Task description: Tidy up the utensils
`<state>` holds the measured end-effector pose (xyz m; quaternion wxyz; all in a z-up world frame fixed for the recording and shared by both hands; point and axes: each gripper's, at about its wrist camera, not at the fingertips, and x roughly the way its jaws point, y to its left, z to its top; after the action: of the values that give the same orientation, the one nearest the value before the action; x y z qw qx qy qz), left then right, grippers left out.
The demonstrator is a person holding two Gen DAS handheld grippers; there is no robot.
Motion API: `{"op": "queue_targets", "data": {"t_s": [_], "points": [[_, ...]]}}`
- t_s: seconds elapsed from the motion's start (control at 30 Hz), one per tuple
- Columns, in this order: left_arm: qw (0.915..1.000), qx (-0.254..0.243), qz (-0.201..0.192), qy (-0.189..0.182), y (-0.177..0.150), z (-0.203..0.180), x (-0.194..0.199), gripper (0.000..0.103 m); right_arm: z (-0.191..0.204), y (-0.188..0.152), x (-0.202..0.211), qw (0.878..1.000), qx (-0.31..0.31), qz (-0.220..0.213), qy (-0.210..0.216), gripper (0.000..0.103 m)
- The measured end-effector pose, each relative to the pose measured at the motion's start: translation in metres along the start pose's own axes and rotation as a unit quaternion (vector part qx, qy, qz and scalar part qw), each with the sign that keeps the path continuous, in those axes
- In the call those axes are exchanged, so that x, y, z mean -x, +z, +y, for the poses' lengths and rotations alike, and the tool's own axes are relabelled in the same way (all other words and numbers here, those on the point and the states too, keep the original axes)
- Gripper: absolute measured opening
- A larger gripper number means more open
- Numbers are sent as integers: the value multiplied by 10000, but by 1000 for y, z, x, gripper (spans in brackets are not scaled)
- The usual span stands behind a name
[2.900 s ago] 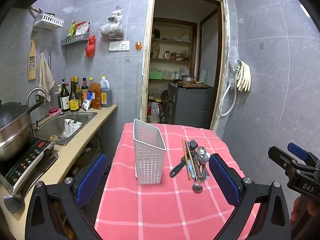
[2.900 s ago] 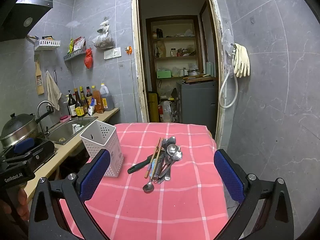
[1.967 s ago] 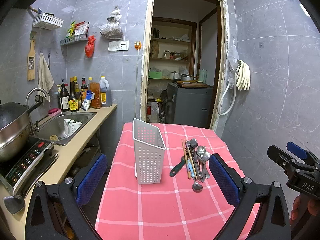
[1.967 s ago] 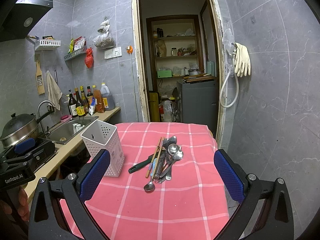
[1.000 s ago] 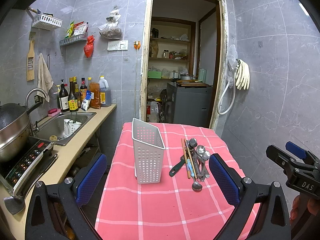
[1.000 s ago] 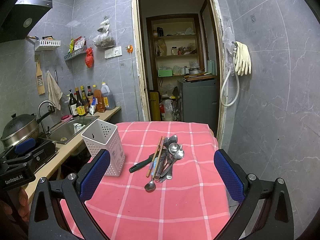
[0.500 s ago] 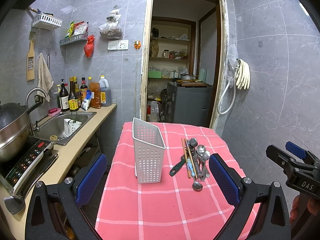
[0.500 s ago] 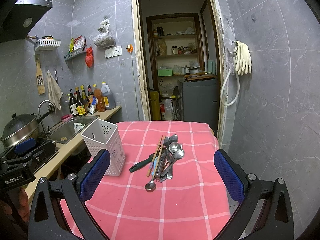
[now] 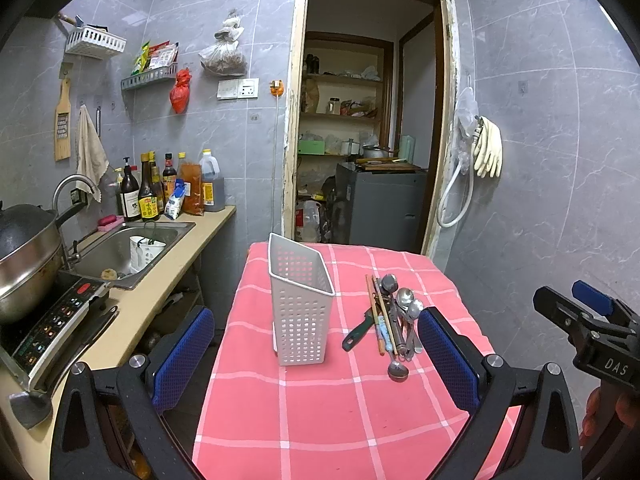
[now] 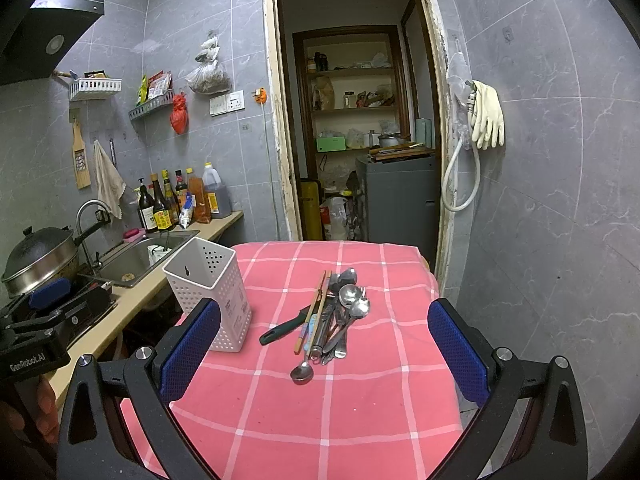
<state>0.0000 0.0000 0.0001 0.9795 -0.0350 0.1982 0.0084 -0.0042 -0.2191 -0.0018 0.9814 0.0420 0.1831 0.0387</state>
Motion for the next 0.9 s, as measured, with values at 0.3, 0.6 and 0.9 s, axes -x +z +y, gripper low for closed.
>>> {"op": "queue_targets", "data": {"t_s": [0.3,0.6,0.9], "points": [[10000,-2,26,-24,0,1,1,102,4,6,-2,10000,20,38,-48,102],[9995,-62,133,-284,9,14,-18,102,9,8,-8,9995,-77,59,-292,102],[9941,-63,278,-1050,56,8,-63,102,-32,31,-36,9976,-500,394,-270,102]]}}
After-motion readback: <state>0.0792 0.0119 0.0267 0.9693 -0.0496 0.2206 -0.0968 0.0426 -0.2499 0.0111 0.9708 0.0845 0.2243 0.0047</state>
